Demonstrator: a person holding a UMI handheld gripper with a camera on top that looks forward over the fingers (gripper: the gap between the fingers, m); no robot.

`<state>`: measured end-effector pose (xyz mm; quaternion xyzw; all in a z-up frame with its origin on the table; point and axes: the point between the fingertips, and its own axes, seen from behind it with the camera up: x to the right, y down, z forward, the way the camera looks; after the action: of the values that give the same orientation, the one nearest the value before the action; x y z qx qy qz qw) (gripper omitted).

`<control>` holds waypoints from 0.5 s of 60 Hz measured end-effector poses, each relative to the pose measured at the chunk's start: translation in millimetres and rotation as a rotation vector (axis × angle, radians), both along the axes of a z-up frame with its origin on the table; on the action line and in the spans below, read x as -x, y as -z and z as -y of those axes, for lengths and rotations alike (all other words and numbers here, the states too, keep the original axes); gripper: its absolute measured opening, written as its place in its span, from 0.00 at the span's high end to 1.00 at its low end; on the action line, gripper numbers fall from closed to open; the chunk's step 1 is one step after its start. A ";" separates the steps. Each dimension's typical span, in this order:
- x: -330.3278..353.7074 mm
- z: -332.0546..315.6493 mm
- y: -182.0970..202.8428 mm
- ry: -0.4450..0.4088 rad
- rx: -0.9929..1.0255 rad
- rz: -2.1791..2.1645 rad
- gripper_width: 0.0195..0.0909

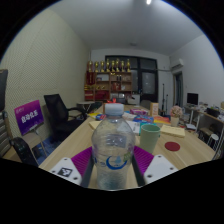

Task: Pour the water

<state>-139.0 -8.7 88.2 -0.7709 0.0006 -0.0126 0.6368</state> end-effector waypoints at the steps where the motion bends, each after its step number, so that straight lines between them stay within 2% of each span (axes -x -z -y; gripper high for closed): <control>1: 2.6 0.5 2.9 -0.001 0.002 0.002 0.38; 16: 8.7 -19.1 0.1 -0.067 -0.004 0.024 0.50; 21: 15.4 -27.6 3.1 -0.096 0.041 -0.006 0.60; 23: 12.3 -36.0 4.8 -0.116 0.055 -0.037 0.60; 25: 13.1 -40.1 0.9 -0.118 0.068 -0.078 0.64; 30: 27.3 -49.7 -32.1 -0.134 0.065 -0.186 0.64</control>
<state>-166.3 41.0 120.3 -0.7874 0.0079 0.1015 0.6079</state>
